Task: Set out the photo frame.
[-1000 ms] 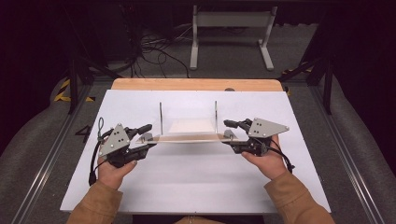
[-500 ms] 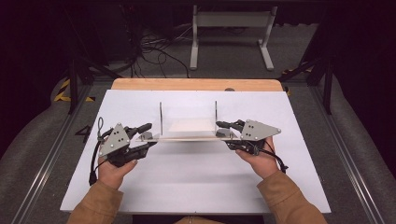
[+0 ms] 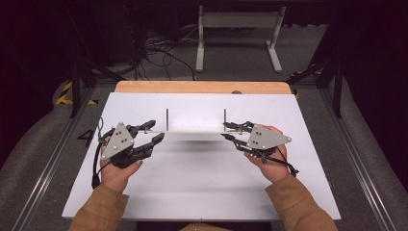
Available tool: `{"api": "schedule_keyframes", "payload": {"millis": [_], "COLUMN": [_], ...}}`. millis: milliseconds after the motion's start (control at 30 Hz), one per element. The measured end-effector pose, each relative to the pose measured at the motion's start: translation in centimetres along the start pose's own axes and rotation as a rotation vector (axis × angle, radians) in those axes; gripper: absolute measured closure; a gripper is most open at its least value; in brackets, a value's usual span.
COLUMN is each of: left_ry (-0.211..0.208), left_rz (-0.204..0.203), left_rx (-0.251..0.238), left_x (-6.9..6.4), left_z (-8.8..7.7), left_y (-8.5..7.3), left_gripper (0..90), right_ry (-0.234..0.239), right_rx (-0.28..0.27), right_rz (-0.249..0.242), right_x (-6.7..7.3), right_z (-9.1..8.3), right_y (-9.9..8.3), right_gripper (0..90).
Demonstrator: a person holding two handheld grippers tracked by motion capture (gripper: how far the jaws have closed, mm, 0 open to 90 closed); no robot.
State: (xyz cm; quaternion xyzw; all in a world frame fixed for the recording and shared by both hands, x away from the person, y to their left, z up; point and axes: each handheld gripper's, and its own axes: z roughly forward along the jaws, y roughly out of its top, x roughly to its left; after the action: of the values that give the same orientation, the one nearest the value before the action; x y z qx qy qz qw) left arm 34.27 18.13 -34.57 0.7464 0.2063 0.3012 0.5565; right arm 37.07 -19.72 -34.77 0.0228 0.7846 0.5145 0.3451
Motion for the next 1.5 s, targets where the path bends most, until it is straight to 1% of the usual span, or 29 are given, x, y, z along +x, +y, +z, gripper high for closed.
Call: {"api": "schedule_keyframes", "payload": {"millis": [33, 67, 200, 367, 400, 467, 500, 633, 700, 733, 767, 800, 867, 900, 1033, 1100, 1133, 1233, 1267, 1333, 1400, 1433, 1467, 1500], "left_ry": [0.002, 0.014, 0.029, 0.029, 0.019, 0.008, 0.008, -0.020, -0.031, -0.037, -0.053, -0.065, -0.087, -0.088, -0.096, -0.096, -0.097, -0.097, -0.094, -0.094, -0.088, -0.088, -0.069, -0.051], "left_rz": [0.013, 0.030, 0.056, 0.058, 0.056, 0.047, 0.047, 0.030, 0.023, 0.017, 0.005, -0.005, -0.027, -0.032, -0.043, -0.058, -0.055, -0.071, -0.084, -0.090, -0.086, -0.086, -0.084, -0.072], "left_rx": [-0.002, -0.005, -0.022, -0.038, -0.053, -0.071, -0.071, -0.095, -0.097, -0.101, -0.103, -0.103, -0.098, -0.098, -0.092, -0.095, -0.092, -0.093, -0.101, -0.107, -0.109, -0.109, -0.106, -0.091], "left_x": [-0.2, -0.6, -1.0, -1.2, -1.4, -1.5, -1.5, -1.9, -2.0, -2.1, -2.1, -2.1, -2.1, -2.2, -2.0, -2.0, -1.9, -1.7, -1.5, -1.4, -1.3, -1.3, -1.3, -1.2], "left_z": [-0.1, -0.2, -0.6, -1.2, -1.7, -2.1, -2.1, -2.9, -3.2, -3.3, -3.4, -3.5, -3.4, -3.3, -3.2, -3.1, -3.1, -3.0, -2.8, -2.7, -2.5, -2.5, -2.4, -2.3], "left_y": [0.3, 0.7, 1.7, 2.5, 2.8, 3.1, 3.1, 3.7, 3.8, 3.9, 4.0, 4.0, 4.0, 3.9, 3.8, 3.8, 3.7, 3.6, 3.5, 3.3, 3.3, 3.3, 3.3, 3.2], "left_gripper": [54.4, 55.2, 55.1, 54.5, 54.6, 54.9, 55.3, 56.5, 57.7, 57.7, 58.2, 59.3, 60.6, 61.1, 61.0, 61.9, 62.2, 62.5, 62.3, 61.6, 61.5, 61.1, 61.1, 59.9], "right_ry": [-0.007, -0.011, 0.001, 0.029, 0.039, 0.057, 0.057, 0.102, 0.141, 0.141, 0.149, 0.171, 0.199, 0.208, 0.215, 0.225, 0.234, 0.242, 0.241, 0.237, 0.226, 0.226, 0.217, 0.203], "right_rx": [-0.003, -0.004, -0.010, -0.008, -0.008, -0.008, -0.008, -0.011, -0.016, -0.016, -0.018, -0.026, -0.021, -0.017, -0.010, -0.015, -0.025, -0.055, -0.062, -0.082, -0.107, -0.107, -0.121, -0.149], "right_rz": [-0.008, -0.019, -0.004, 0.013, 0.017, 0.025, 0.025, 0.052, 0.072, 0.072, 0.082, 0.105, 0.140, 0.154, 0.164, 0.182, 0.194, 0.224, 0.228, 0.237, 0.251, 0.251, 0.250, 0.253], "right_x": [0.0, 0.1, 0.2, 0.5, 0.6, 0.7, 0.7, 0.7, 0.7, 0.7, 0.6, 0.5, 0.2, 0.0, -0.3, -0.6, -0.8, -1.3, -1.4, -1.4, -1.5, -1.5, -1.5, -1.6], "right_z": [-0.1, -0.3, -0.9, -1.9, -2.2, -2.6, -2.6, -3.6, -4.4, -4.4, -4.5, -4.9, -5.2, -5.4, -5.4, -5.3, -5.2, -4.9, -4.7, -4.5, -4.3, -4.3, -4.2, -4.1], "right_y": [0.2, 0.5, 1.2, 2.3, 2.7, 3.2, 3.2, 4.2, 4.8, 4.8, 4.9, 5.2, 5.4, 5.5, 5.4, 5.3, 5.2, 4.8, 4.7, 4.5, 4.1, 4.1, 3.9, 3.5], "right_gripper": [69.3, 69.4, 71.3, 74.0, 74.7, 75.6, 75.6, 77.3, 78.2, 78.2, 78.3, 78.4, 78.4, 78.4, 78.3, 77.7, 77.4, 76.8, 76.6, 76.1, 73.8, 73.8, 73.2, 71.7]}}
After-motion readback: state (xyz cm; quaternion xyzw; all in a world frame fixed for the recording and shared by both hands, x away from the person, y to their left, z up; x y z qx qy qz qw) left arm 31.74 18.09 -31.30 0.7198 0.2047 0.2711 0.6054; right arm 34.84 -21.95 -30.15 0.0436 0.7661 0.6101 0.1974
